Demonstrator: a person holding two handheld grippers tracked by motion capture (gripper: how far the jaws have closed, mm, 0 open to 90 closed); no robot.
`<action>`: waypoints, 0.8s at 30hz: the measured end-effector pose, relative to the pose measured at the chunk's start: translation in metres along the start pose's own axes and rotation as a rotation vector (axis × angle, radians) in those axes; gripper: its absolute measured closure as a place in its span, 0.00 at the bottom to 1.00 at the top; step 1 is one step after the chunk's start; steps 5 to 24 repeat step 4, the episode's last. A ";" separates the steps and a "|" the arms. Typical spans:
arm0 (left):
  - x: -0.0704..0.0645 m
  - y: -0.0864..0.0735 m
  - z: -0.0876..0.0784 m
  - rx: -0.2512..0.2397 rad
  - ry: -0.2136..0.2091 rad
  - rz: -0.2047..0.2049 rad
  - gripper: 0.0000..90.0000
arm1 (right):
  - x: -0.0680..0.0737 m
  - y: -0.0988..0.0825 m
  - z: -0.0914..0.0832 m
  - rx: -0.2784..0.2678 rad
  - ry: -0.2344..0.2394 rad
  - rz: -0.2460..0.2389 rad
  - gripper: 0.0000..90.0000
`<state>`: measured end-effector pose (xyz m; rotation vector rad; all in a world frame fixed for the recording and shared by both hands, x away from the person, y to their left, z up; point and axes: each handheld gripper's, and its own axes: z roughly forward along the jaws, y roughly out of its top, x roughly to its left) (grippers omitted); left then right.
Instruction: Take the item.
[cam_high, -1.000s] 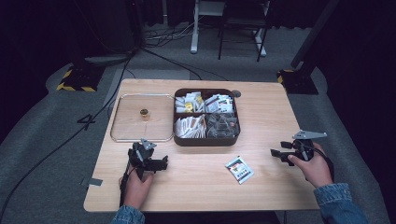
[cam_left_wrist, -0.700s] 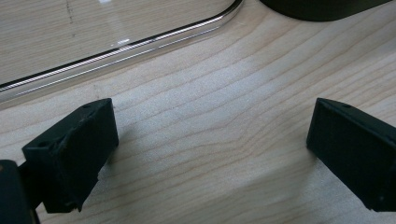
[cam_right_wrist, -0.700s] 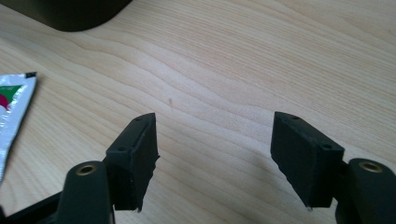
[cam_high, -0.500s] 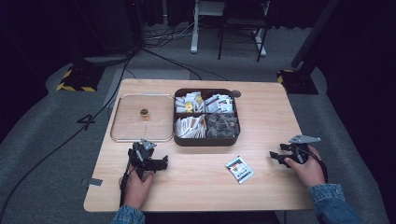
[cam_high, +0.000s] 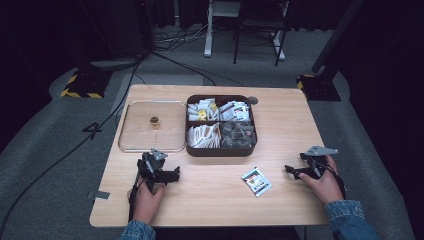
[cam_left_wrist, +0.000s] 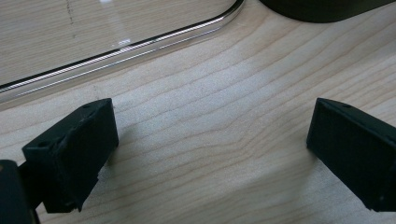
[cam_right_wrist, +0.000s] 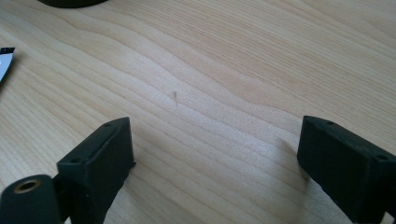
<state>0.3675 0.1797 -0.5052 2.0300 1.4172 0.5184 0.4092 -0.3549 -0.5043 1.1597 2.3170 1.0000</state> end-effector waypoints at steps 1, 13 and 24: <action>0.000 0.000 0.000 0.000 0.000 0.000 0.03 | 0.000 0.000 0.000 -0.001 0.001 0.002 0.12; 0.000 0.000 0.000 0.000 0.001 0.000 0.03 | 0.000 0.000 0.000 -0.002 -0.001 0.003 0.13; 0.000 0.000 0.000 0.000 0.001 0.000 0.03 | 0.000 0.000 0.000 -0.002 -0.001 0.003 0.13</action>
